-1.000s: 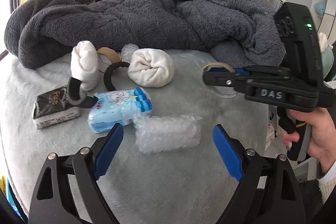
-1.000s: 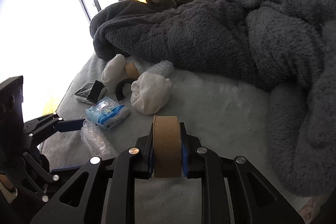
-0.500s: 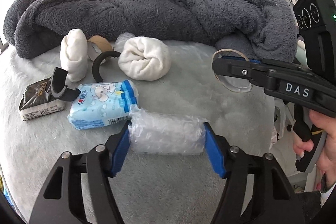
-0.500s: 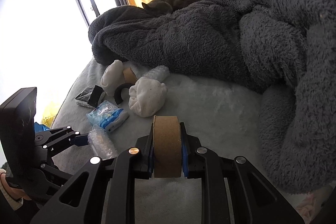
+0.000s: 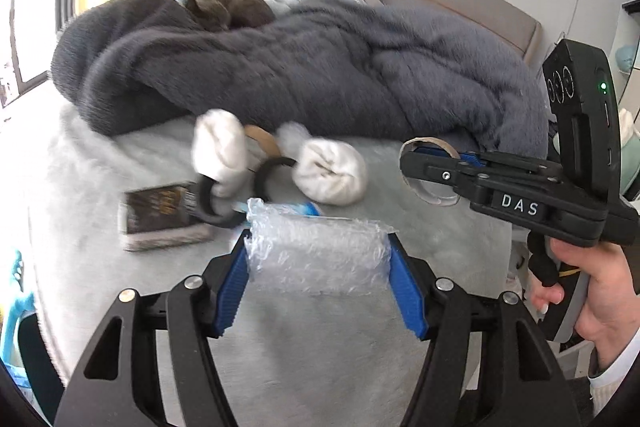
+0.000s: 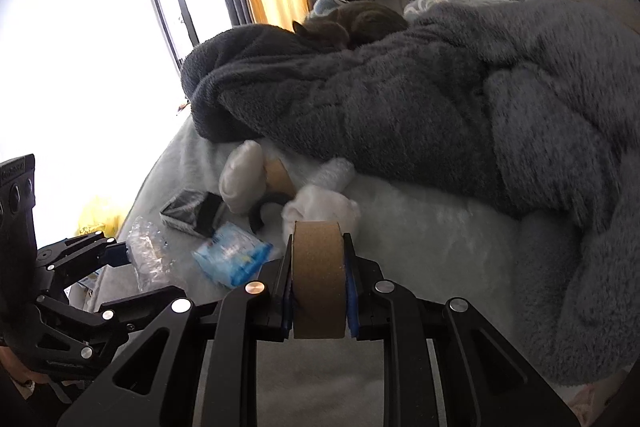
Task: Collect trash
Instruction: 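Grasp the bubble-wrap roll with the left tool and lift it, then carry tape and bubble wrap to the teal bin and release both, then move both open tools back toward the items on the bed, then grasp the rolled white sock with the right tool while the left tool reaches the black headband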
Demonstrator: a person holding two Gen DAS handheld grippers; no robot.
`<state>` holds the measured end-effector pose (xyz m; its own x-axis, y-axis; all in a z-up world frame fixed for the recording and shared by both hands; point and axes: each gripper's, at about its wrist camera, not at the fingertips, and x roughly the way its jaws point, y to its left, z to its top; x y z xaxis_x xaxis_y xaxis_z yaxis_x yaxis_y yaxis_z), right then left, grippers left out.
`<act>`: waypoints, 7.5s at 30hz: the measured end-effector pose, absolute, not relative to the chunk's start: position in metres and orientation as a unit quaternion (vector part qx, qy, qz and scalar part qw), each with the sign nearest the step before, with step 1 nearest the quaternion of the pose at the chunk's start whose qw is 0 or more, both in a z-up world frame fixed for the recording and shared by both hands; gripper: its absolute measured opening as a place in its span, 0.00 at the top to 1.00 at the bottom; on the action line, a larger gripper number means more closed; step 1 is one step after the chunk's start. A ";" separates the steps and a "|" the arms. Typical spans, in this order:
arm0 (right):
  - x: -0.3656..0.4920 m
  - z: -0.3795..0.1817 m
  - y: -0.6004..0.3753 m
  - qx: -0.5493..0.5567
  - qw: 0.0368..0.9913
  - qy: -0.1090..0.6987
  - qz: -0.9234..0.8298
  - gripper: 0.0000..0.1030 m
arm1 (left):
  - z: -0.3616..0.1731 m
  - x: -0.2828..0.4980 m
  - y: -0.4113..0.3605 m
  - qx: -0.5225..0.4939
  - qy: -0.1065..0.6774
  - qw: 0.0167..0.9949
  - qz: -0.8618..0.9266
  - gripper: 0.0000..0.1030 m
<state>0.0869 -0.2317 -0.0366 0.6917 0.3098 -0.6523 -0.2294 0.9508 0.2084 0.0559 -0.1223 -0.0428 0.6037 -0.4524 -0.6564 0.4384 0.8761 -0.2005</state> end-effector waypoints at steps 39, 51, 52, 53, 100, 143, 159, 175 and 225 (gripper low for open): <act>0.133 -0.012 0.032 0.013 0.891 0.360 0.276 0.80 | -0.083 0.053 0.184 -0.075 0.406 0.910 0.025 0.35; 0.133 -0.026 0.113 -0.002 0.868 0.378 0.323 0.80 | -0.137 0.043 0.222 -0.064 0.492 0.868 0.032 0.34; 0.132 -0.029 0.119 -0.005 0.865 0.380 0.326 0.80 | -0.144 0.042 0.226 -0.062 0.502 0.862 0.034 0.34; 0.132 -0.031 0.123 -0.006 0.864 0.382 0.328 0.80 | -0.149 0.040 0.229 -0.063 0.507 0.859 0.037 0.34; 0.132 -0.212 0.259 -0.070 0.757 0.572 0.310 0.80 | -0.045 -0.008 0.290 -0.094 0.379 0.919 0.058 0.40; 0.105 -0.025 0.065 -0.031 0.878 0.384 0.285 0.30 | 0.049 0.011 0.130 -0.054 0.273 0.960 -0.039 0.11; 0.132 -0.011 -0.057 0.022 0.912 0.369 0.180 0.24 | 0.011 0.060 0.061 -0.010 0.294 0.945 -0.144 0.09; 0.142 -0.025 -0.143 0.049 0.916 0.382 0.108 0.22 | -0.016 0.092 -0.016 0.026 0.314 0.910 -0.268 0.09; 0.148 -0.096 -0.222 0.182 0.876 0.433 0.108 0.64 | -0.090 0.142 -0.088 -0.019 0.402 0.874 -0.275 0.61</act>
